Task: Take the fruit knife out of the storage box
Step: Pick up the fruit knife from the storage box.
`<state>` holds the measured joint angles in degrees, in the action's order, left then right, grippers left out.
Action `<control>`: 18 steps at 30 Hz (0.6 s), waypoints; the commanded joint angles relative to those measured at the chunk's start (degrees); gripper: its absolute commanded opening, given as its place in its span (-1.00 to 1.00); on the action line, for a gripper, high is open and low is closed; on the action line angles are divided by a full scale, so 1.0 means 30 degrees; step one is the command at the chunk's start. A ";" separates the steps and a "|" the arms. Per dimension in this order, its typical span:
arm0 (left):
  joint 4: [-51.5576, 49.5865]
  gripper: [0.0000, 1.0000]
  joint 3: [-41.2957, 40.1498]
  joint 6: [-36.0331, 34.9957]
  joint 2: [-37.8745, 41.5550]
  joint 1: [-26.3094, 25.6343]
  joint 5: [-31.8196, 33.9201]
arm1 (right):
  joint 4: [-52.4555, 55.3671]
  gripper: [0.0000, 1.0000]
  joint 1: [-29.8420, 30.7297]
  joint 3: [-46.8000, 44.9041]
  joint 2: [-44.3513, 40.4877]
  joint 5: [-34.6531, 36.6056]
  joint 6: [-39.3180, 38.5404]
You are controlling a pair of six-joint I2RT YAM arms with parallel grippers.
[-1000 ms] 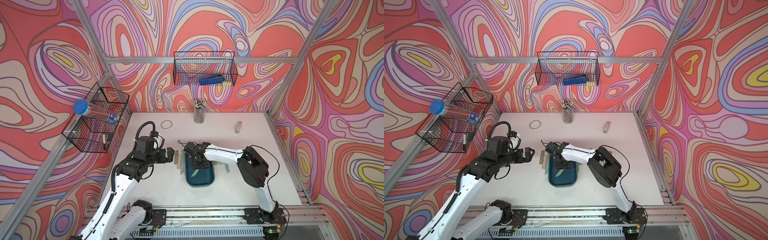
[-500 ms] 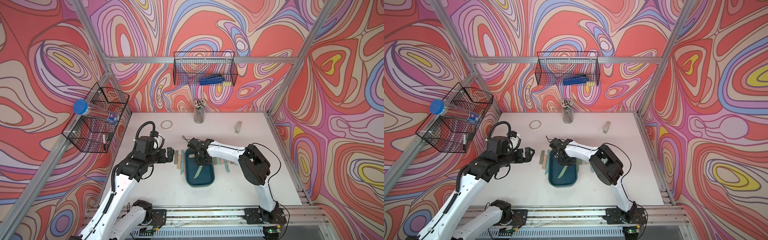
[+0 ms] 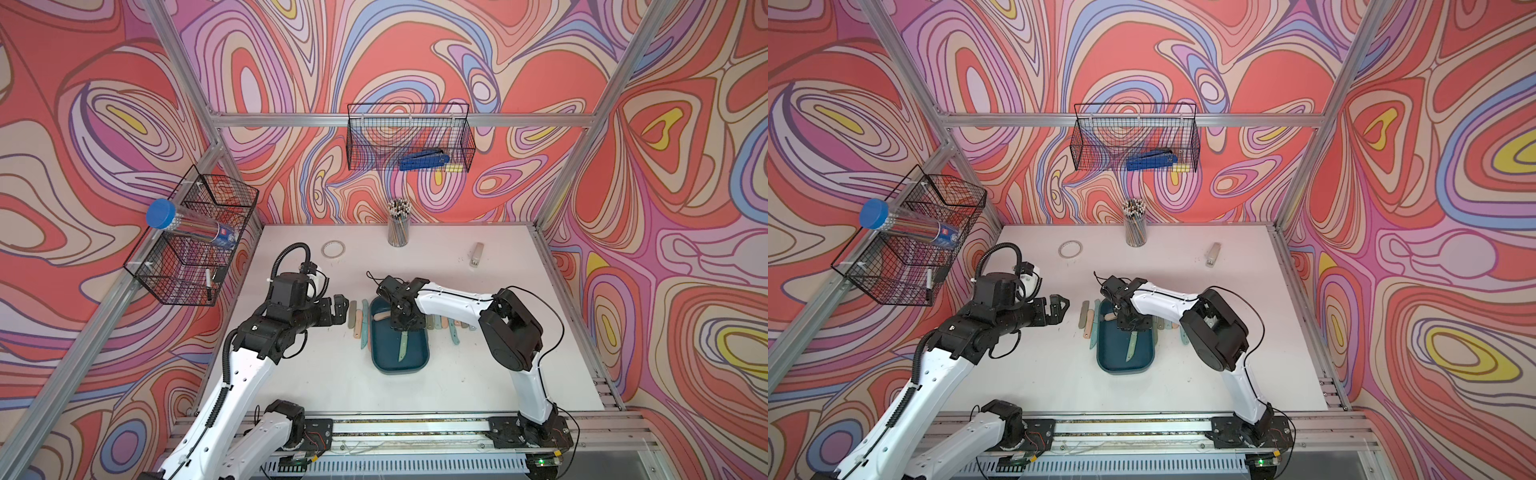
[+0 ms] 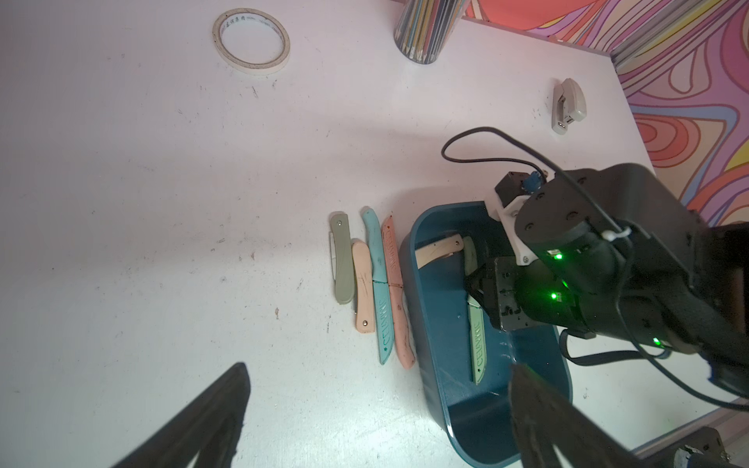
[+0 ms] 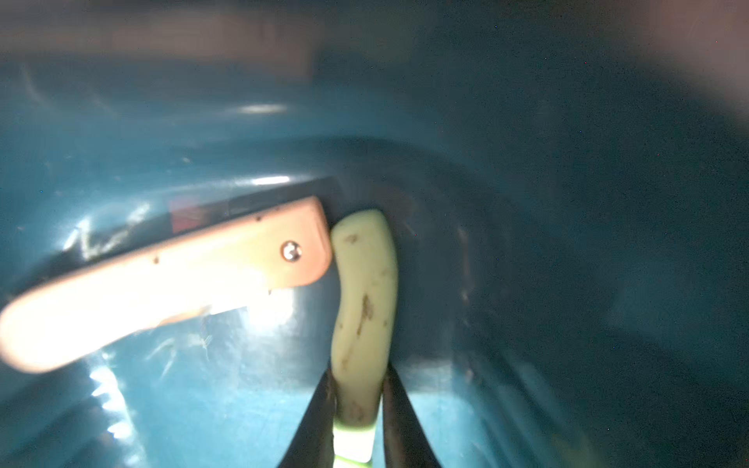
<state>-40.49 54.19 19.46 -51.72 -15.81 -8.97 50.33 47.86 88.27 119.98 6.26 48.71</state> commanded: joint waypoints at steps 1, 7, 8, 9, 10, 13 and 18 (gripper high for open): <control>0.0252 0.99 -0.0164 -0.0218 0.0092 -0.0056 0.0061 | 0.0536 -0.60 0.0002 -0.0354 -0.0972 0.0569 -0.0034; 0.0312 0.99 -0.0223 -0.0277 0.0246 -0.0051 0.0063 | 0.0776 -0.62 -0.0017 -0.0284 -0.2510 0.1168 -0.0178; 0.0315 0.99 -0.0224 -0.0277 0.0285 -0.0045 0.0113 | 0.0823 -0.61 -0.0027 -0.0221 -0.2700 0.1258 -0.0210; 0.0328 0.99 -0.0238 -0.0292 0.0308 -0.0061 0.0120 | 0.0883 -0.61 -0.0010 -0.0192 -0.2881 0.1343 -0.0247; 0.0337 0.99 -0.0252 -0.0277 0.0310 -0.0061 0.0098 | 0.0967 -0.61 -0.0022 -0.0116 -0.3062 0.1431 -0.0322; 0.0314 1.00 -0.0223 -0.0277 0.0221 -0.0046 0.0054 | 0.0871 -0.61 -0.0014 0.0025 -0.3462 0.1476 -0.0841; 0.0254 0.99 -0.0193 -0.0306 0.0102 -0.0039 -0.0031 | 0.1123 -0.61 -0.0013 0.0357 -0.3852 0.1785 -0.1646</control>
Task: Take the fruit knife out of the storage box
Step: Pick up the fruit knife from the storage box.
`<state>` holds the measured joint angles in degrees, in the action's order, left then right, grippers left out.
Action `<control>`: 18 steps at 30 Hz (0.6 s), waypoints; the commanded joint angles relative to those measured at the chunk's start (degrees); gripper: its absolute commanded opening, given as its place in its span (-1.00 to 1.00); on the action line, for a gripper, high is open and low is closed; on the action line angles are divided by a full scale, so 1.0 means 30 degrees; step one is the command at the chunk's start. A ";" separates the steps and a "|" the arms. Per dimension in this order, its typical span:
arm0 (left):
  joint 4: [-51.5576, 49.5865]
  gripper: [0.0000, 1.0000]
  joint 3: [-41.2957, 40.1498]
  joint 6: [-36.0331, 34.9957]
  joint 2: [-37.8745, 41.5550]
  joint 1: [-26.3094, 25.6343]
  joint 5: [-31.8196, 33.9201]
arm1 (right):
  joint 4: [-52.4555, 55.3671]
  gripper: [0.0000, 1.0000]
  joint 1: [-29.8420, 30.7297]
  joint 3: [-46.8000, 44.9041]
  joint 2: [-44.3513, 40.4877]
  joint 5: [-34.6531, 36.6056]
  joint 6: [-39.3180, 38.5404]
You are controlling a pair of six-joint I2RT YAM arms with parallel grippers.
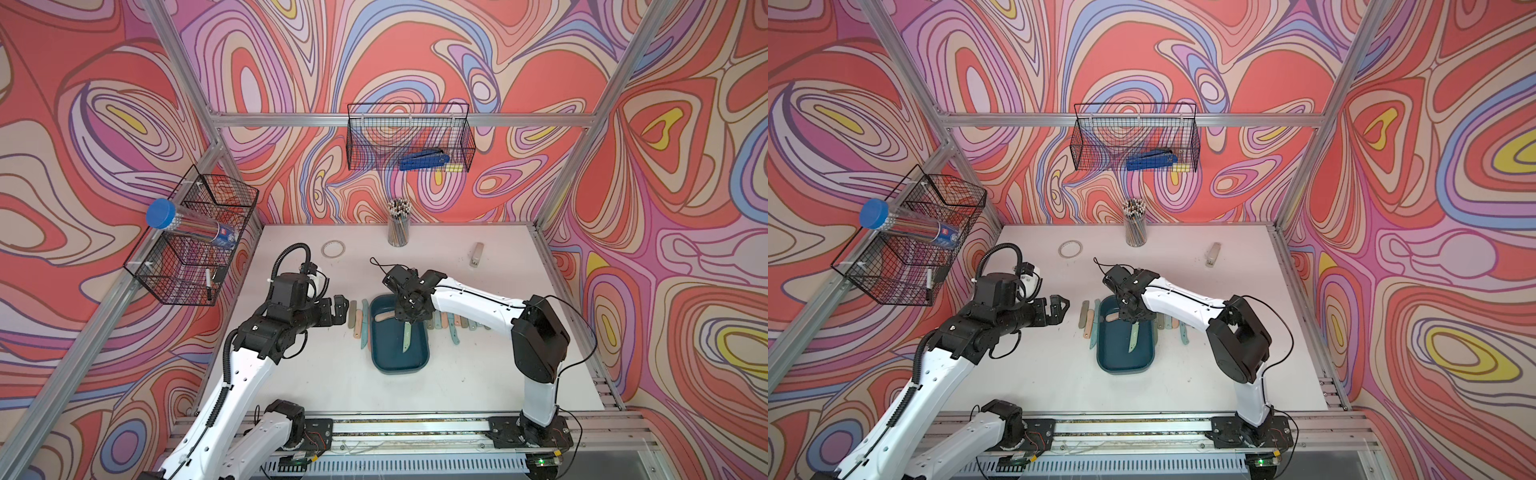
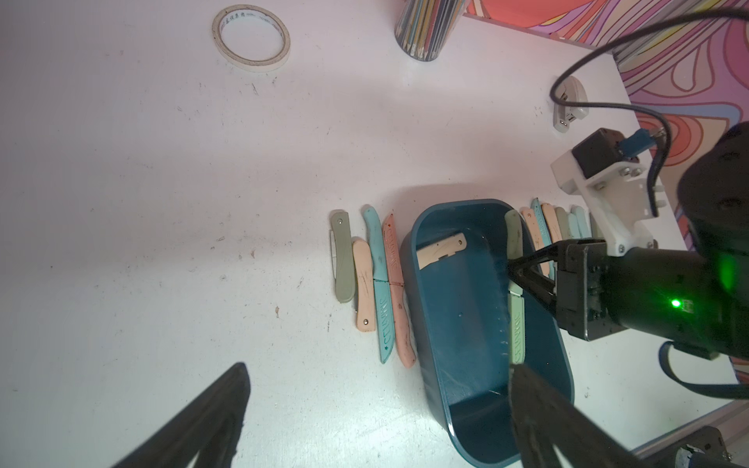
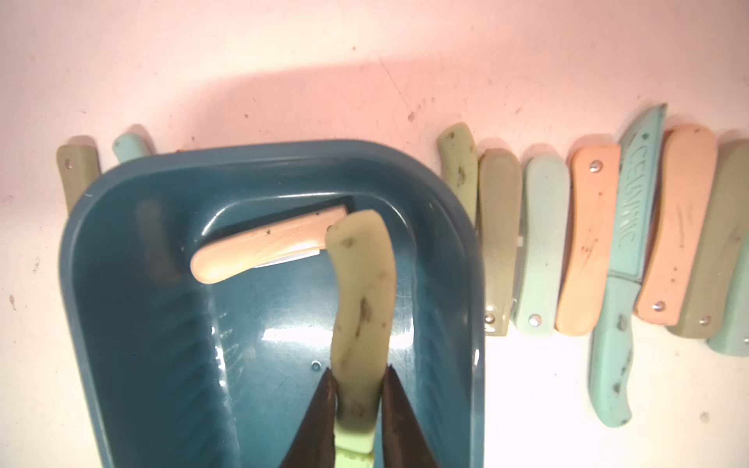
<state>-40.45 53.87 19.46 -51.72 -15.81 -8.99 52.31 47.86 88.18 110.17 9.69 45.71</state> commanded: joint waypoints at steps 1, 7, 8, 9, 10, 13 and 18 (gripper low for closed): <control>0.0240 1.00 -0.0084 -0.0306 0.0096 -0.0060 -0.0030 | 0.0542 -0.61 -0.0043 0.0423 -0.0723 0.0788 -0.0713; 0.0297 0.99 -0.0128 -0.0334 0.0104 -0.0053 -0.0152 | 0.1598 -0.61 -0.0892 0.0333 -0.2205 0.0600 -0.1050; 0.0326 0.99 -0.0142 -0.0336 0.0147 -0.0046 -0.0200 | 0.1650 -0.61 -0.1222 0.0064 -0.2734 0.0560 -0.1232; 0.0327 0.99 -0.0159 -0.0336 0.0151 -0.0039 -0.0237 | 0.1713 -0.62 -0.1560 -0.0197 -0.3511 0.0526 -0.1380; 0.0328 0.99 -0.0143 -0.0336 0.0129 -0.0046 -0.0267 | 0.1894 -0.63 -0.1969 -0.0419 -0.4135 0.0525 -0.1621; 0.0381 0.99 -0.0143 -0.0365 0.0097 -0.0046 -0.0356 | 0.2776 -0.62 -0.3423 -0.1090 -0.5668 0.0606 -0.2478; 0.0360 0.99 -0.0143 -0.0350 0.0044 -0.0050 -0.0459 | 0.2714 -0.62 -0.7412 -0.3742 -0.7832 -0.0294 -0.4518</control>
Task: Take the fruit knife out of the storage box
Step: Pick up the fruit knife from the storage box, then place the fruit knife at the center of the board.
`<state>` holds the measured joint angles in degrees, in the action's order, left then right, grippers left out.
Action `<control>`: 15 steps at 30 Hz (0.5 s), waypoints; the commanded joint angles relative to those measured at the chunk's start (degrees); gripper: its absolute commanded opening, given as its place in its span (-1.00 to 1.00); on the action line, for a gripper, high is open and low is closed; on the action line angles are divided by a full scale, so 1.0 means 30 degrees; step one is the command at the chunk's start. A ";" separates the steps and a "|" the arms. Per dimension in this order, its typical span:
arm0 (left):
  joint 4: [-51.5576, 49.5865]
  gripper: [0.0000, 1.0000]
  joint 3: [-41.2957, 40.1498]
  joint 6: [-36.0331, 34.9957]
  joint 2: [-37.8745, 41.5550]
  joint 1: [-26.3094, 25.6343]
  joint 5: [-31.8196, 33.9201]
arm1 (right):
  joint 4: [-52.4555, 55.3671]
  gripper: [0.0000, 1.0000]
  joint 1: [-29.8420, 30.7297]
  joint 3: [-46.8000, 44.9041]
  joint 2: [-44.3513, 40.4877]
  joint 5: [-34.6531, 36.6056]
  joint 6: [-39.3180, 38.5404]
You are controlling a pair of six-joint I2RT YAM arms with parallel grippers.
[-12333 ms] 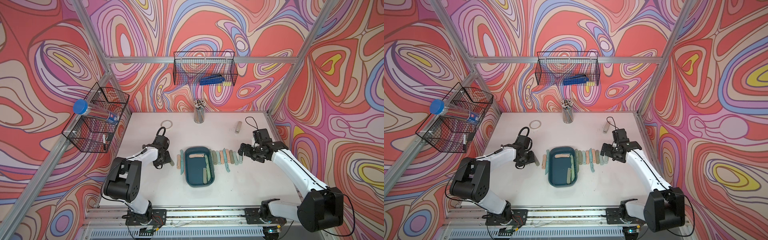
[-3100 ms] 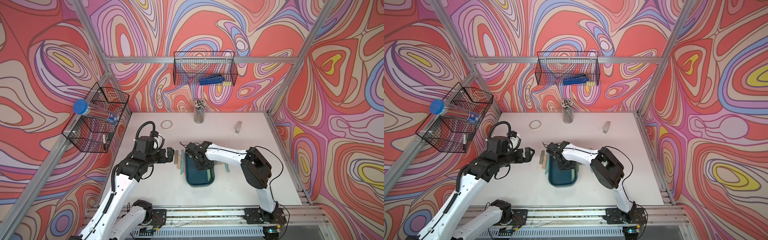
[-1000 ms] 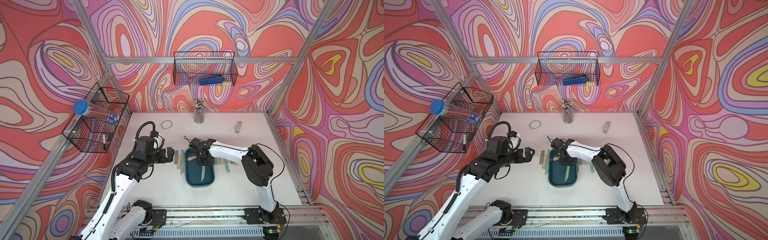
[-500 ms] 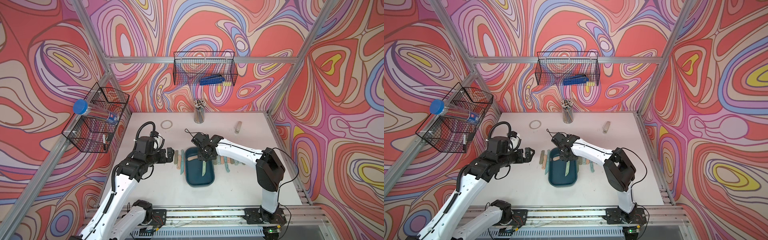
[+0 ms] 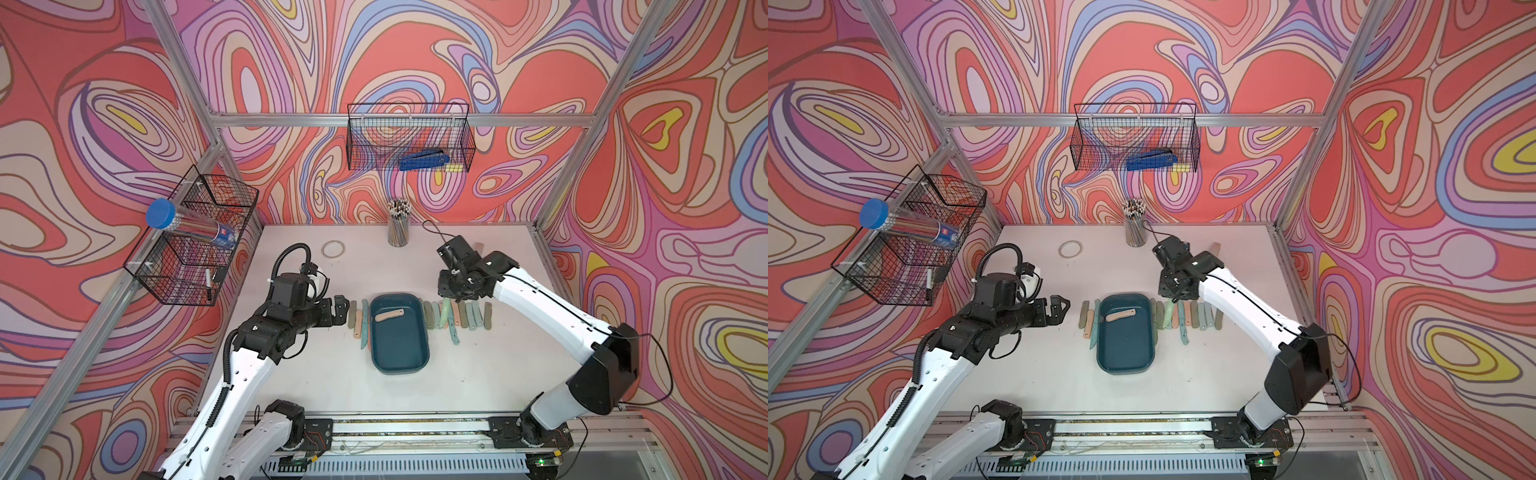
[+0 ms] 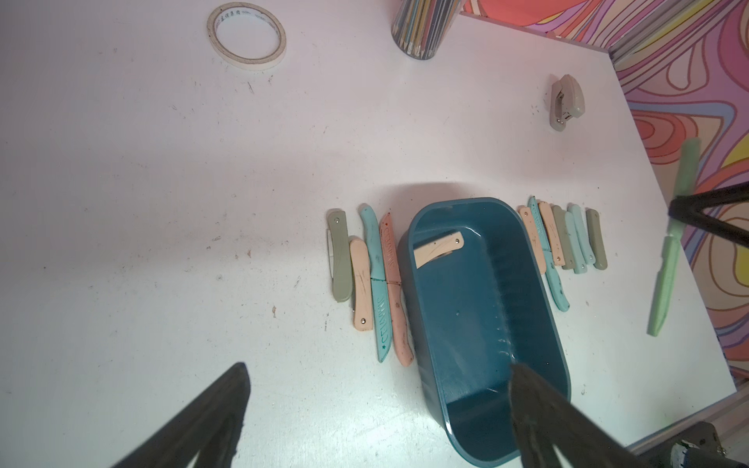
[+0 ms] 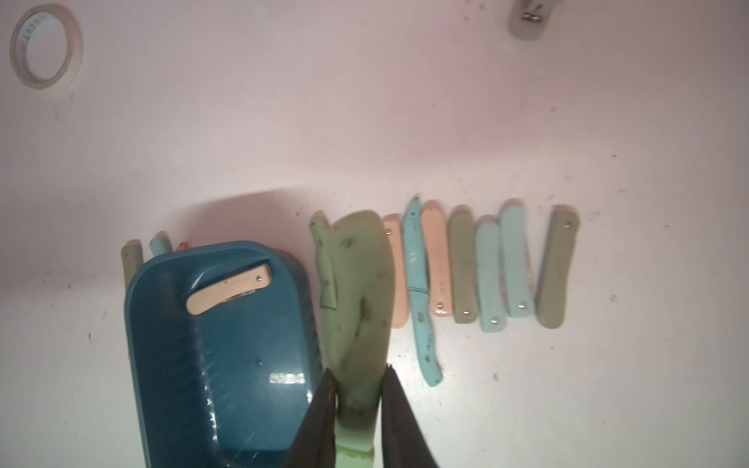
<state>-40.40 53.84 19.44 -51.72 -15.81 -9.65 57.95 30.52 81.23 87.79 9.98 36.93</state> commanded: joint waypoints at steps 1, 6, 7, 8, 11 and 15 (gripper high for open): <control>0.0354 0.99 -0.0136 -0.0357 0.0045 -0.0061 -0.0225 | 0.0697 -0.62 -0.2490 -0.2004 -0.0697 -0.0717 -0.2157; 0.0372 1.00 -0.0128 -0.0344 0.0017 -0.0061 -0.0237 | 0.0458 -0.62 -0.6168 -0.3793 -0.0881 -0.0957 -0.4335; 0.0328 0.99 -0.0136 -0.0349 -0.0007 -0.0061 -0.0262 | 0.0334 -0.62 -0.6655 -0.4019 -0.0657 -0.0856 -0.4785; 0.0355 0.99 -0.0136 -0.0357 0.0006 -0.0052 -0.0252 | 0.0164 -0.62 -0.6992 -0.4196 -0.0438 -0.0747 -0.5191; 0.0430 0.99 -0.0220 -0.0377 0.0106 -0.0060 -0.0248 | 0.0122 -0.62 -0.7458 -0.4341 0.0744 0.0417 -0.6071; 0.0434 0.99 -0.0223 -0.0372 0.0076 -0.0057 -0.0269 | -0.0438 -0.62 -0.7824 -0.4418 0.2366 0.0640 -0.6681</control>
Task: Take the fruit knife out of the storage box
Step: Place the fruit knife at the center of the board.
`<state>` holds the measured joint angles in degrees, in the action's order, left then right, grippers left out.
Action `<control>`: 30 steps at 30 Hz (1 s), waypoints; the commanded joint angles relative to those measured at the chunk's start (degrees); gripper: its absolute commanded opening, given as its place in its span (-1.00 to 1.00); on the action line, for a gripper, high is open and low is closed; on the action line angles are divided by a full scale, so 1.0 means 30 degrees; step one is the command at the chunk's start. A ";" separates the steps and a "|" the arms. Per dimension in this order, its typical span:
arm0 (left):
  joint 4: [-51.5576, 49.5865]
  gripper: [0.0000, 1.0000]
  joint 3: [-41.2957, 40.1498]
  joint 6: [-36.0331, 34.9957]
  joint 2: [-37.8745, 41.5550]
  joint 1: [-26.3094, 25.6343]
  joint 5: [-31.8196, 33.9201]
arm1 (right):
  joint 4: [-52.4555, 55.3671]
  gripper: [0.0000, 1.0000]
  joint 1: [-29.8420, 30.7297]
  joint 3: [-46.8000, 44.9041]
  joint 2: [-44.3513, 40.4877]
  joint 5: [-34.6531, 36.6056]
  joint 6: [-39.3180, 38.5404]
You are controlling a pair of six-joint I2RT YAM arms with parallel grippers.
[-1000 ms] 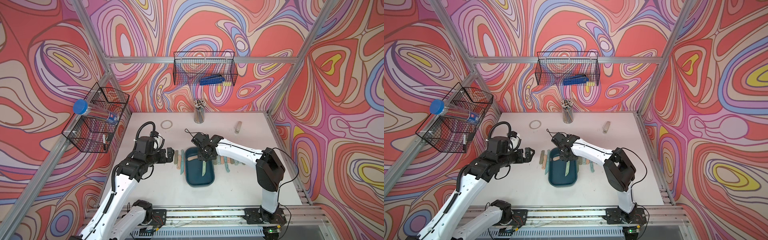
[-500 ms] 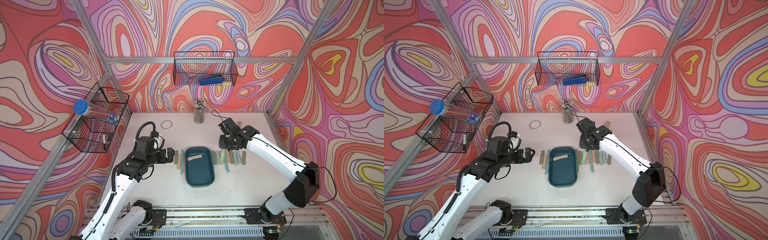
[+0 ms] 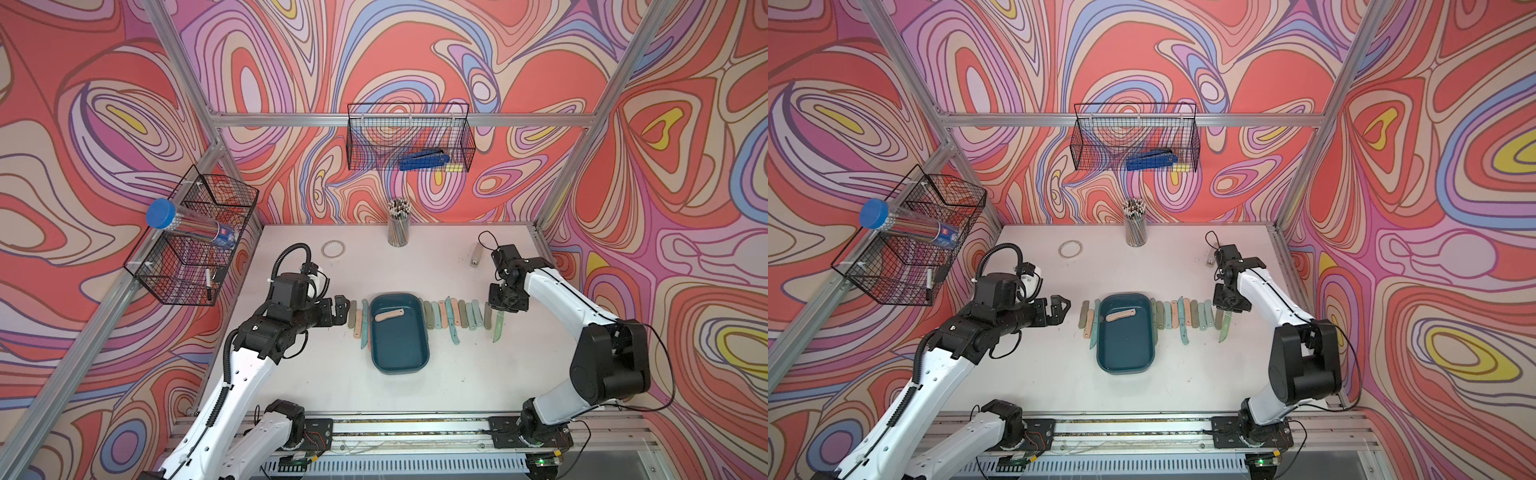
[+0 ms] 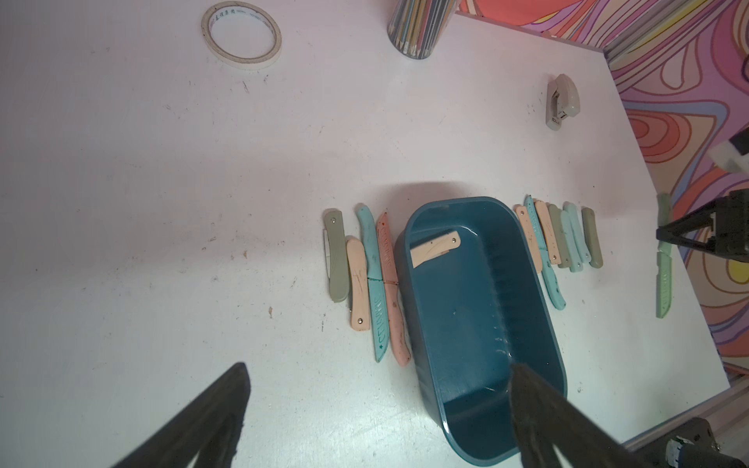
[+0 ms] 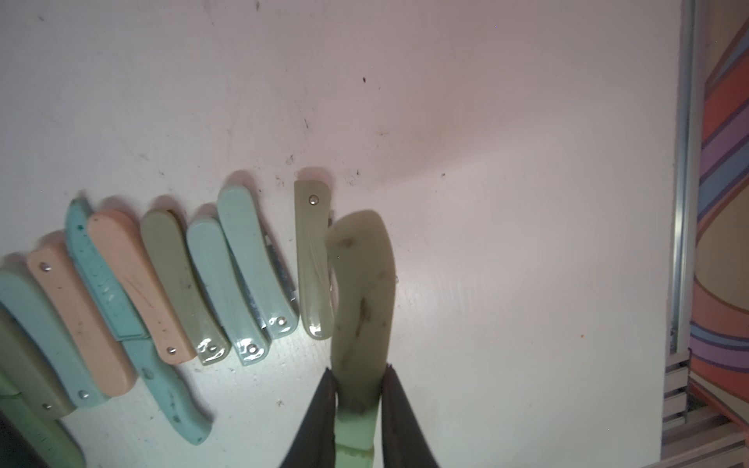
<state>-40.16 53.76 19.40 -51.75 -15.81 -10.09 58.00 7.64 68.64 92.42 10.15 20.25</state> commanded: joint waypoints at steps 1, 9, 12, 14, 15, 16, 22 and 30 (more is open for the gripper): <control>0.0340 0.99 -0.0194 -0.0362 0.0106 -0.0061 -0.0124 | -0.0465 -0.62 -0.0232 -0.0069 0.1298 0.0798 -0.1196; 0.0350 0.99 -0.0194 -0.0361 0.0081 -0.0059 0.0019 | -0.1443 -0.61 -0.0397 0.0800 0.3814 0.0843 -0.1909; 0.0365 0.99 -0.0198 -0.0344 0.0069 -0.0058 -0.0015 | -0.1761 -0.61 -0.0492 0.1063 0.4516 0.0472 -0.2003; 0.0349 1.00 -0.0194 -0.0372 0.0023 -0.0053 -0.0036 | -0.1990 -0.61 -0.0484 0.1191 0.4903 0.0306 -0.2058; 0.0336 0.99 -0.0194 -0.0372 0.0034 -0.0061 -0.0058 | -0.1937 -0.60 -0.0499 0.1356 0.5169 0.0317 -0.2071; 0.0332 1.00 -0.0190 -0.0372 0.0023 -0.0057 -0.0065 | -0.1970 -0.60 -0.0506 0.1476 0.5350 0.0356 -0.2105; 0.0319 1.00 -0.0194 -0.0343 0.0118 -0.0060 -0.0013 | -0.2111 -0.54 -0.0617 0.2190 0.6105 0.0106 -0.2118; 0.0336 0.99 -0.0194 -0.0396 0.0022 -0.0054 -0.0005 | -0.1738 -0.30 -0.0616 0.2470 0.4948 0.0219 -0.1665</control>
<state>-40.01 53.56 19.07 -51.75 -15.81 -10.09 52.03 6.04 75.13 109.93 10.35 14.22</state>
